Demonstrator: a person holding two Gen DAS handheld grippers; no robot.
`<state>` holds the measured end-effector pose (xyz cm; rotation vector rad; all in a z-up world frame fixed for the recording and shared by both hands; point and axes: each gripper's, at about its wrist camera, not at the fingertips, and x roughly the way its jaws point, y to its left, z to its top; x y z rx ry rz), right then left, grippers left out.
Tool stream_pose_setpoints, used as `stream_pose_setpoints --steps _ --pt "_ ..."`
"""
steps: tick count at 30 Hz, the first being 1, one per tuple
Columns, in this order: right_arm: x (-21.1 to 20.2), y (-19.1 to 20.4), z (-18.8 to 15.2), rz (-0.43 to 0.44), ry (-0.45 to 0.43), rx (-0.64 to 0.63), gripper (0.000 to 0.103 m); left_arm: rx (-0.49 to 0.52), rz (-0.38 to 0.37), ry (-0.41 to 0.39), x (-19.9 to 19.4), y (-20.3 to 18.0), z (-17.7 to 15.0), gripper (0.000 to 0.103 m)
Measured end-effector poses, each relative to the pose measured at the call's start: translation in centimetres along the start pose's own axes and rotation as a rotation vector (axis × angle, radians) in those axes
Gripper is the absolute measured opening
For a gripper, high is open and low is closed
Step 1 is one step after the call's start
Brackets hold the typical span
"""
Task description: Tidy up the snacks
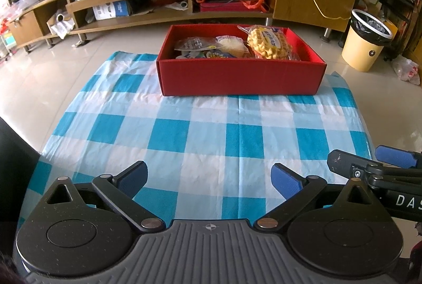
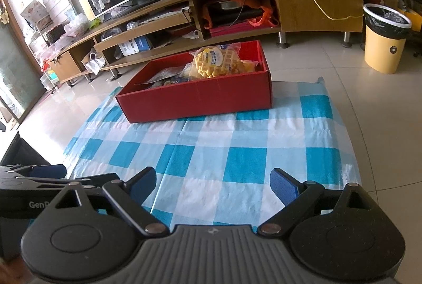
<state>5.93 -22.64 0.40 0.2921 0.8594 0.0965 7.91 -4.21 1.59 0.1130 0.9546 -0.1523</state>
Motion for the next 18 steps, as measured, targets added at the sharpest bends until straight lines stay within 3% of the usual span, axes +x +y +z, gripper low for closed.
stream_pose_setpoints --steps 13,18 --pt "0.02 -0.13 0.02 0.012 -0.01 0.002 0.093 0.008 0.006 -0.023 -0.44 -0.02 -0.11 0.102" --pt "0.19 -0.64 0.04 0.002 -0.003 0.013 0.093 0.014 0.04 -0.039 -0.57 -0.02 -0.22 0.103"
